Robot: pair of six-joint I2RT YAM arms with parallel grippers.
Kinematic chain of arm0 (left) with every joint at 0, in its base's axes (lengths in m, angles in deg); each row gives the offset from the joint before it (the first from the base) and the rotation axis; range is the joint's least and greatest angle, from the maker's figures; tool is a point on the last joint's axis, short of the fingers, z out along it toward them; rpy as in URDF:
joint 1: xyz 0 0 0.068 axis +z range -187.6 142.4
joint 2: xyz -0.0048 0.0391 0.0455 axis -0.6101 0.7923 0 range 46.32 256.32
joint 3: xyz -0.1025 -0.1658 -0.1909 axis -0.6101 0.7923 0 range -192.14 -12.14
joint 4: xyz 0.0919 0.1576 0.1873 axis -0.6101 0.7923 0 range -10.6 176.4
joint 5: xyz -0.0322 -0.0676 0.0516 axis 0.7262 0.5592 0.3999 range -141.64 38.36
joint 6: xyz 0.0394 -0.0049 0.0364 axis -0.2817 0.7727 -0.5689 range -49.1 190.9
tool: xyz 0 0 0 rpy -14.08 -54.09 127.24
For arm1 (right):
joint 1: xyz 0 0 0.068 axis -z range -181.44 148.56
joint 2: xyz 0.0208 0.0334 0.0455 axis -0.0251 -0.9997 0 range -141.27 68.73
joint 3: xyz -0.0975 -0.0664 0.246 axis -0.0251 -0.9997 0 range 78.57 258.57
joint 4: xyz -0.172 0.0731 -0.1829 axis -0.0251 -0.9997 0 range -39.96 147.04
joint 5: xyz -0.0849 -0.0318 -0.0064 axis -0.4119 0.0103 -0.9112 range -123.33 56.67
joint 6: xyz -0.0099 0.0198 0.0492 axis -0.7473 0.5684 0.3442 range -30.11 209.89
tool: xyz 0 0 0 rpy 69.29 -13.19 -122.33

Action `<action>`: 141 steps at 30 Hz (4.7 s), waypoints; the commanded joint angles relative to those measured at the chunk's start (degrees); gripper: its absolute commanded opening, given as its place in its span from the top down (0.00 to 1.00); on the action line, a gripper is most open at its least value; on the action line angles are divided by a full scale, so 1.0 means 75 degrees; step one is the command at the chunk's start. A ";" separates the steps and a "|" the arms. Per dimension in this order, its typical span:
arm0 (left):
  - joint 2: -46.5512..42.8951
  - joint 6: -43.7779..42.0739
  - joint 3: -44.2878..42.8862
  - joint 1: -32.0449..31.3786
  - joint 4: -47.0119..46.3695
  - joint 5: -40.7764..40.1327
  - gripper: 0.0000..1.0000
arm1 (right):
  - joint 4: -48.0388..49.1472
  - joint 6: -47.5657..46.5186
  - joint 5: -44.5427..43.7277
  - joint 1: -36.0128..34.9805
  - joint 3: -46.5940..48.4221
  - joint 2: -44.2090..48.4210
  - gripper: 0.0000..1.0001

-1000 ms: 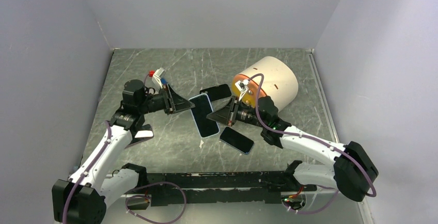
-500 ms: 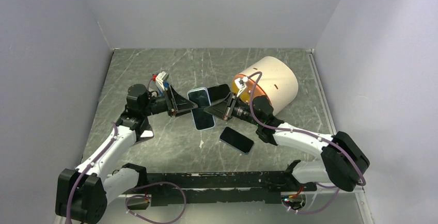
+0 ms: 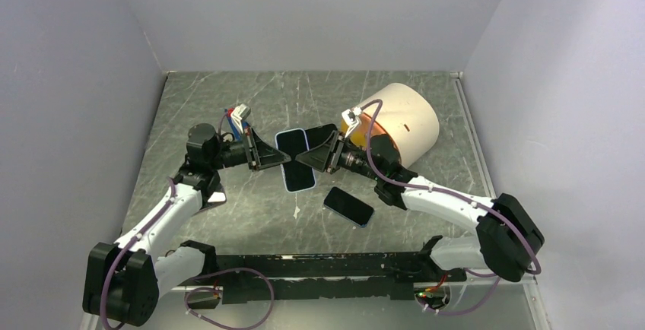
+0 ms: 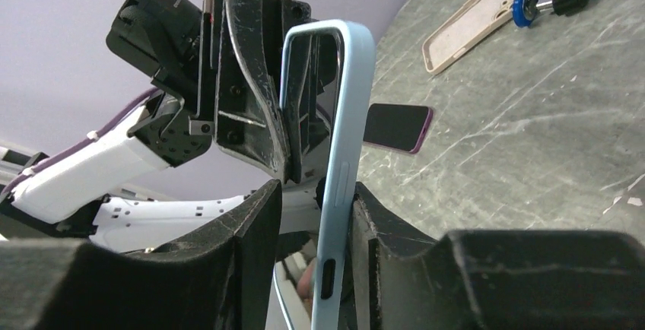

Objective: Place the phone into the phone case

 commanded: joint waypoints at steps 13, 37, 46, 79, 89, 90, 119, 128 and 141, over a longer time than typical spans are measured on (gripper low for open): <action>-0.0194 -0.1955 -0.0759 -0.0057 0.2880 -0.0139 0.97 | -0.0037 -0.0640 -0.0212 0.0067 0.1268 0.0153 1.00; -0.0194 -0.1436 -0.0662 -0.0041 0.2111 -0.0098 0.97 | -0.0780 -0.1097 -0.0492 0.0180 0.0851 0.0723 0.66; 0.0448 -0.2417 -0.1381 0.0231 0.4294 -0.1357 0.97 | -0.2008 -0.1982 -0.0705 0.0175 0.0652 0.1871 0.03; 0.5430 -0.4229 -0.3705 0.1219 0.6563 -0.2387 0.87 | -0.3741 -0.2647 -0.1695 0.0172 0.0132 0.3802 0.01; 0.5111 -0.4361 -0.3922 0.1219 0.7407 -0.3369 0.49 | -0.4043 -0.2226 -0.2372 0.0167 -0.0050 0.4029 0.01; 0.4991 -0.4401 -0.3953 0.1219 0.7529 -0.3531 0.47 | -0.4104 -0.2228 -0.2354 0.0170 -0.0036 0.3995 0.01; -0.0308 -0.5182 -0.3257 0.1207 0.8769 -0.7251 0.06 | -0.5778 -0.8800 -0.3297 -0.0589 0.3224 -0.1193 0.48; -0.0608 -0.5152 -0.3341 0.1172 0.8857 -0.7503 0.06 | -0.7374 -1.0424 -0.2709 -0.0332 0.4923 -0.3449 0.53; -0.0715 -0.5090 -0.3339 0.1172 0.8834 -0.7613 0.06 | -0.8323 -1.1007 -0.2451 0.0100 0.6746 -0.5621 0.56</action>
